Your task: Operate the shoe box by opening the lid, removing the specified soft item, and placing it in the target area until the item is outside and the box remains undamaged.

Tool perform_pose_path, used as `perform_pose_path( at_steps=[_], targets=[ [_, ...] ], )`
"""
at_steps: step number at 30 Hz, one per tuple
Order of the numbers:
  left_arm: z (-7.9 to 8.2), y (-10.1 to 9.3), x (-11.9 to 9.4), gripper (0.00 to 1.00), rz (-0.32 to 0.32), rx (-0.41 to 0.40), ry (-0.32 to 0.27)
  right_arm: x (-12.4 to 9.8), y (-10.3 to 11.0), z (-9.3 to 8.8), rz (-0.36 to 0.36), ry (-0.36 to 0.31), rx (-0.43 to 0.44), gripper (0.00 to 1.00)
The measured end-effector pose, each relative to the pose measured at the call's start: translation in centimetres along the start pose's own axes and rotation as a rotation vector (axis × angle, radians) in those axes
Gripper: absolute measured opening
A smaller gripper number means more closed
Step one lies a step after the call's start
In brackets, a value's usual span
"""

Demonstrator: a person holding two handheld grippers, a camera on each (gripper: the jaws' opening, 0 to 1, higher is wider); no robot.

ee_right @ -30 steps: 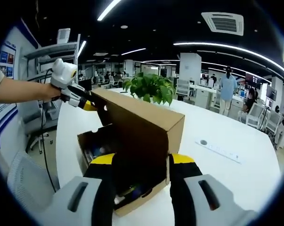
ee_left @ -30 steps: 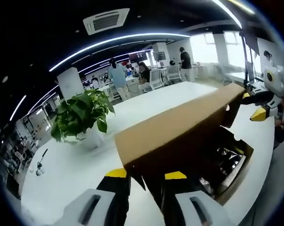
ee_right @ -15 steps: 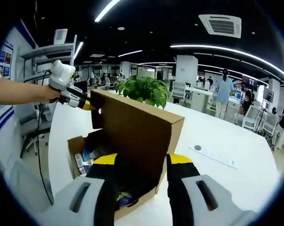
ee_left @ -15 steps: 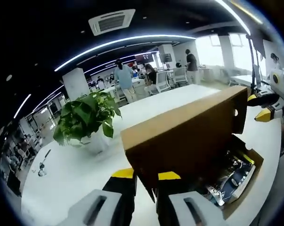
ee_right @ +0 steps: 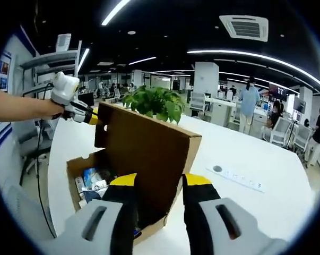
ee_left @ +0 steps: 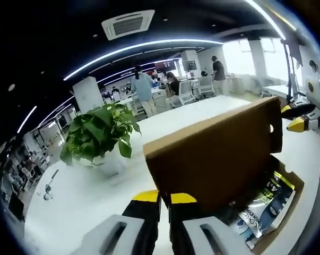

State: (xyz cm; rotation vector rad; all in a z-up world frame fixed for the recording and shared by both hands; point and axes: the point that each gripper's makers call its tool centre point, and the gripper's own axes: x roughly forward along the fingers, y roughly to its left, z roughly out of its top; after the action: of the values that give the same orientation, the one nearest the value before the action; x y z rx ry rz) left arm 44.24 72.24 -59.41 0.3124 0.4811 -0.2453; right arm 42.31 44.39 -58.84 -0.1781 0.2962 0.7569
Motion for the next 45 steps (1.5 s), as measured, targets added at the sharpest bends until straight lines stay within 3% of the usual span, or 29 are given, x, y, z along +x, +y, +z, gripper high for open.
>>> perform_pose_path(
  at_steps=[3,12,24,36,45],
  targets=[
    [0.1,0.1,0.3,0.04,0.001,-0.002,-0.003,0.3,-1.1,-1.0,-0.032,0.021,0.054,0.29],
    [0.3,0.3,1.3,0.04,0.003,-0.011,-0.009,0.7,-1.8,-4.6,-0.052,0.096,0.044,0.23],
    [0.5,0.5,2.6,0.04,0.001,-0.015,-0.009,1.4,-1.1,-7.3,-0.036,0.156,0.037,0.15],
    [0.3,0.9,4.6,0.04,-0.001,-0.045,-0.005,2.4,-1.3,-8.2,-0.039,0.184,0.025,0.02],
    [-0.8,0.7,5.6,0.05,-0.006,-0.078,0.026,2.8,-1.5,-8.2,-0.04,0.183,0.003,0.01]
  ],
)
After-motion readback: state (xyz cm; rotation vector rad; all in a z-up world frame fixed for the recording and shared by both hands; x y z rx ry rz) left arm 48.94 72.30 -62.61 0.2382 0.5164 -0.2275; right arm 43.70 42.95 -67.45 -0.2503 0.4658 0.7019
